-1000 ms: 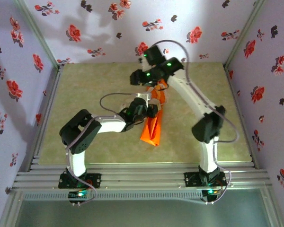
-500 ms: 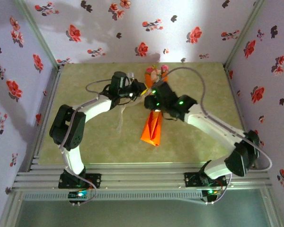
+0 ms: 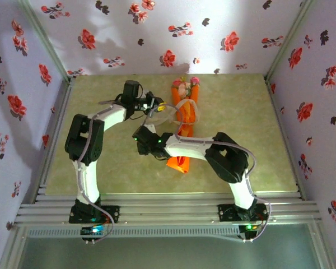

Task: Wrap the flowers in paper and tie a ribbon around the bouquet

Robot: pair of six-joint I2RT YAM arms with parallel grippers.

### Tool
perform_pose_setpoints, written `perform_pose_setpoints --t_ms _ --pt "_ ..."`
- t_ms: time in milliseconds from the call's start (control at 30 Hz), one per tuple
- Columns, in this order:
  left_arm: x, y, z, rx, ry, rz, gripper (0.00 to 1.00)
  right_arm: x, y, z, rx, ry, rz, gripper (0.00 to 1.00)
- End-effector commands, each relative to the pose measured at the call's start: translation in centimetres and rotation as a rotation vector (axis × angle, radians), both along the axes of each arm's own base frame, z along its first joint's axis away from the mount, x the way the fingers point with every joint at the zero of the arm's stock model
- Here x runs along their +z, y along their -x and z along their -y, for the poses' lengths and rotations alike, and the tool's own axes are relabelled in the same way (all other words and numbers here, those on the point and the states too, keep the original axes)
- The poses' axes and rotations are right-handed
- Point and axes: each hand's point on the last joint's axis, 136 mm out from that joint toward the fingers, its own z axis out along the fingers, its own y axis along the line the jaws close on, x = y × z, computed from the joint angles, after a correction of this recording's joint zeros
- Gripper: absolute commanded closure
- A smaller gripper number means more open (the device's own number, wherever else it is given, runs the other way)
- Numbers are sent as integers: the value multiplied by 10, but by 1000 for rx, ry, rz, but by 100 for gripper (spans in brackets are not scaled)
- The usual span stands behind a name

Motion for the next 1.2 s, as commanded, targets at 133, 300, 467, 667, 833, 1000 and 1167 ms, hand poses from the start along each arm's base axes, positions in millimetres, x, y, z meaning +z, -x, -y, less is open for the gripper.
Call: perform_pose_setpoints --t_ms 133,300,467,667,833,1000,1167 --pt "6 -10 -3 -19 55 -36 100 -15 -31 -13 -95 19 31 65" --pt "8 -13 -5 -16 58 -33 100 -35 -34 -9 -112 70 0 72" --pt "11 -15 -4 -17 61 -26 100 -52 -30 -1 -119 110 -42 80" --pt "13 -19 -4 -13 60 -18 100 -35 -29 -4 -90 86 -39 100" --pt "12 -21 -3 -11 55 -16 100 14 -29 -12 -41 -38 -26 100" --pt "9 -24 -3 -6 54 -20 100 39 -20 -16 16 -216 -144 100" --pt "8 -27 -2 -2 58 -19 100 44 -5 -14 78 -289 -239 100"
